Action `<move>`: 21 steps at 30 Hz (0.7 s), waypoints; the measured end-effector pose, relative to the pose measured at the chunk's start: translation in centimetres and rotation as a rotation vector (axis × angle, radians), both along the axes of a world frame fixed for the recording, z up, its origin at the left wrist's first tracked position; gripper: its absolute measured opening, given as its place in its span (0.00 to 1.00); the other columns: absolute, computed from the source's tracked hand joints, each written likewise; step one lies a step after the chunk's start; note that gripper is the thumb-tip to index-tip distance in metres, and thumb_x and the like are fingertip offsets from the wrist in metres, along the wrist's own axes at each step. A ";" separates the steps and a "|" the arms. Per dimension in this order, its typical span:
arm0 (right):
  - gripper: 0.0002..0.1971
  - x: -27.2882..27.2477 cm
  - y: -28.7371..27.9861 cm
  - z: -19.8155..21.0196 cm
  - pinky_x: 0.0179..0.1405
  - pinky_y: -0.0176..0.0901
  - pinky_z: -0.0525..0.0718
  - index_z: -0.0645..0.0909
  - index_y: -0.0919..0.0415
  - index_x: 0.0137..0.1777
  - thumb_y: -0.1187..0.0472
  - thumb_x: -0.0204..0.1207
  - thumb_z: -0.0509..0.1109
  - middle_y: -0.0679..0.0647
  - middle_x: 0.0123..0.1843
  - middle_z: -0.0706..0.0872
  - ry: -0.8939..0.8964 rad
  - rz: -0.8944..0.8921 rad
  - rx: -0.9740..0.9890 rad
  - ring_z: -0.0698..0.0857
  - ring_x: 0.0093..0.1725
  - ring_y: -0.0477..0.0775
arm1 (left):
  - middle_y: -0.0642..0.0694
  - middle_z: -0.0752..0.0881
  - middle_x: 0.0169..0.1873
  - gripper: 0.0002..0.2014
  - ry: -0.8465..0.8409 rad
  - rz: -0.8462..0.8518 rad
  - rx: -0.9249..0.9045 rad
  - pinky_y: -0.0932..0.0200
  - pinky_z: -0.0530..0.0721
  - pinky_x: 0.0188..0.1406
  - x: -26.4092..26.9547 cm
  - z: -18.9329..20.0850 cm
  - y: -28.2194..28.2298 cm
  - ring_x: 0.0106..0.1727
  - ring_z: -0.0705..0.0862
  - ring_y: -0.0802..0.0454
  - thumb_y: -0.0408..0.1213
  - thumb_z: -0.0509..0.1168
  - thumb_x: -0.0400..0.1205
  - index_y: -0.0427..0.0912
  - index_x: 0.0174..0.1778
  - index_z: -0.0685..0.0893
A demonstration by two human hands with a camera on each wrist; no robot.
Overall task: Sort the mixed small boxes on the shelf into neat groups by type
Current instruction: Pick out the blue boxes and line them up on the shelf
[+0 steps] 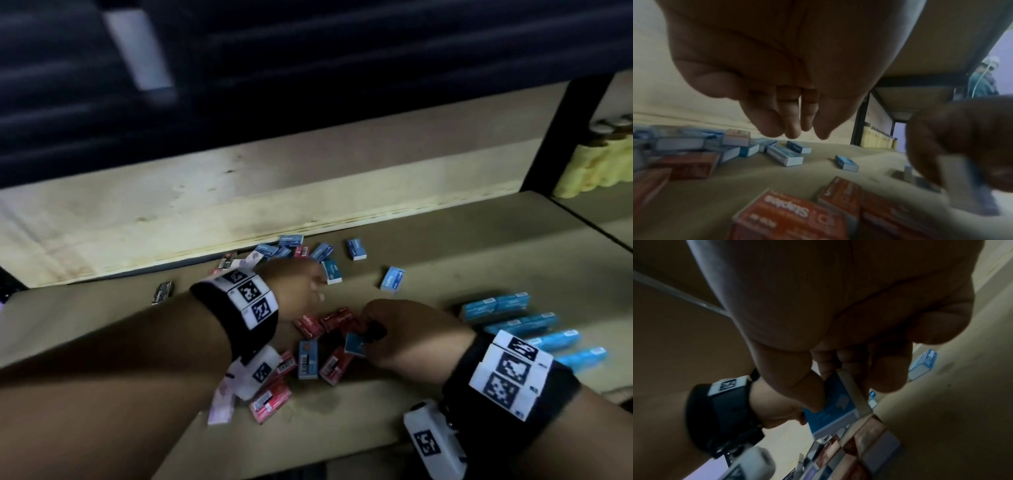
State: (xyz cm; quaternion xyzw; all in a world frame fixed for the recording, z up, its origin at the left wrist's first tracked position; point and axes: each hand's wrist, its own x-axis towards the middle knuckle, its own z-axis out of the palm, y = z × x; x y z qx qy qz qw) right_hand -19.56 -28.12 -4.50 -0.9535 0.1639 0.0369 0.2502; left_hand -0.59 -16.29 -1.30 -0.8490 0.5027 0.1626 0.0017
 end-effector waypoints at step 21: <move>0.11 -1.7 -1.4 0.2 0.31 0.34 0.70 0.75 0.41 0.44 0.45 0.65 0.72 0.41 0.38 0.79 -0.061 0.003 0.037 0.77 0.39 0.42 | 0.42 0.83 0.66 0.24 -0.271 0.082 0.278 0.57 0.81 0.57 2.2 -2.8 -7.9 0.61 0.84 0.45 0.45 0.66 0.83 0.39 0.73 0.78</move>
